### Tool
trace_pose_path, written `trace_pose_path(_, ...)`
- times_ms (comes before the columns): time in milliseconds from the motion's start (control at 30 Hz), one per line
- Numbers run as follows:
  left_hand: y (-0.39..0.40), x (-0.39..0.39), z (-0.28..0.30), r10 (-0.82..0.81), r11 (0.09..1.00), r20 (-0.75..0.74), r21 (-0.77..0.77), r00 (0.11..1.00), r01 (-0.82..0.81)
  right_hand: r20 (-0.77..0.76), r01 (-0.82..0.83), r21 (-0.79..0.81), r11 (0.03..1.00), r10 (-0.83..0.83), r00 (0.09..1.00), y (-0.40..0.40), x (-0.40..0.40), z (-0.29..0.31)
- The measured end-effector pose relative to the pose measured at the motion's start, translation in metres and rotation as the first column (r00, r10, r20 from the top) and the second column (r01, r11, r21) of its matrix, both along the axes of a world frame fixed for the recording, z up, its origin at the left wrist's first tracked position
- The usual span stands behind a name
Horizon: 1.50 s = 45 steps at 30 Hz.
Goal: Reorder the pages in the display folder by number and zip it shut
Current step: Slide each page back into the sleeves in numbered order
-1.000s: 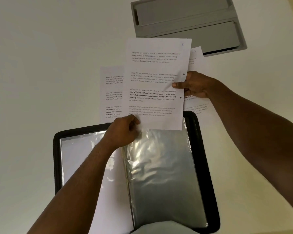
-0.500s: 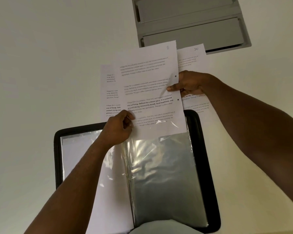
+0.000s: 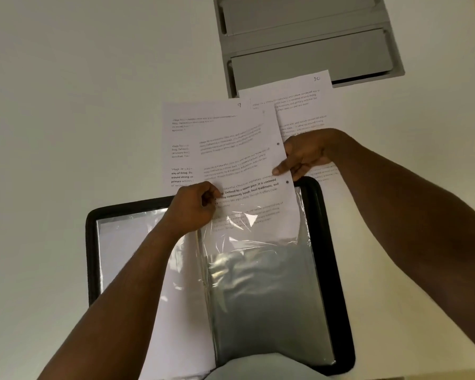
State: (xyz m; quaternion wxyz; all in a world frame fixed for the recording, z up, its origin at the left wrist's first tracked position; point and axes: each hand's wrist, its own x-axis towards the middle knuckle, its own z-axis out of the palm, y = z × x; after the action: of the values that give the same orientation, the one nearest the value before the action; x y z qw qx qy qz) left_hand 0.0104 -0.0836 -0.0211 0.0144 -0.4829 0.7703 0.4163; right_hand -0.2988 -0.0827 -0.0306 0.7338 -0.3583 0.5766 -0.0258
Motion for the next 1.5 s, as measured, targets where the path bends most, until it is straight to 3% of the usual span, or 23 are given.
trace_pose_path(100, 0.001, -0.001, 0.001, 0.019, 1.0, 0.003, -0.007, 1.0, -0.019, 0.019, 0.176, -0.089, 0.98, -0.175, 0.984, 0.001, 0.002, -0.001)
trace_pose_path(233, 0.001, -0.003, 0.002, 0.034, 0.999, 0.027, 0.032, 0.999, -0.035, 0.045, 0.412, -0.23, 0.882, -0.413, 0.91, 0.0, 0.0, -0.007)
trace_pose_path(333, 0.0, -0.008, 0.001, 0.04, 0.998, 0.038, 0.049, 0.998, -0.042, 0.115, 0.482, -0.161, 0.861, -0.469, 0.876, -0.003, -0.004, -0.007)
trace_pose_path(500, -0.002, -0.023, 0.002, -0.059, 0.989, 0.075, 0.138, 0.995, 0.048, 0.097, 0.279, -0.018, 0.96, -0.276, 0.956, -0.002, 0.0, -0.008)
trace_pose_path(667, -0.001, -0.031, -0.001, -0.107, 0.988, 0.077, 0.123, 0.991, 0.097, 0.082, 0.116, 0.092, 0.989, -0.124, 0.989, 0.002, -0.005, -0.001)
trace_pose_path(800, 0.0, -0.029, -0.002, -0.077, 0.99, 0.088, 0.127, 0.993, 0.066, 0.053, 0.211, -0.017, 0.977, -0.21, 0.976, 0.0, -0.004, -0.005)
trace_pose_path(933, -0.001, -0.028, 0.0, -0.063, 0.986, 0.078, 0.158, 0.995, 0.051, -0.012, 0.021, -0.007, 1.0, -0.021, 1.0, 0.001, 0.001, -0.001)
trace_pose_path(1033, -0.001, -0.028, 0.001, -0.058, 0.987, 0.066, 0.156, 0.996, 0.047, 0.037, 0.177, -0.064, 0.982, -0.175, 0.984, -0.002, 0.0, 0.0)
trace_pose_path(1167, 0.001, -0.029, 0.002, -0.045, 0.988, 0.049, 0.153, 0.998, 0.037, -0.006, -0.014, -0.002, 1.0, 0.014, 1.0, -0.001, 0.0, 0.003)
trace_pose_path(1267, 0.003, -0.029, 0.002, -0.044, 0.988, 0.037, 0.148, 0.998, 0.038, -0.012, 0.176, -0.106, 0.979, -0.178, 0.984, -0.003, 0.0, 0.002)
trace_pose_path(1367, 0.003, -0.027, 0.003, -0.056, 0.991, 0.033, 0.122, 0.998, 0.052, -0.105, -0.114, -0.03, 0.993, 0.11, 0.988, 0.0, 0.005, 0.011)
trace_pose_path(1400, 0.003, -0.027, 0.003, -0.061, 0.991, 0.031, 0.117, 0.998, 0.056, -0.126, -0.141, -0.036, 0.989, 0.136, 0.983, 0.002, 0.007, 0.011)
trace_pose_path(1500, 0.004, -0.027, 0.003, -0.053, 0.992, 0.023, 0.12, 0.998, 0.05, -0.157, 0.02, -0.198, 0.98, -0.051, 0.986, -0.001, 0.01, 0.009)
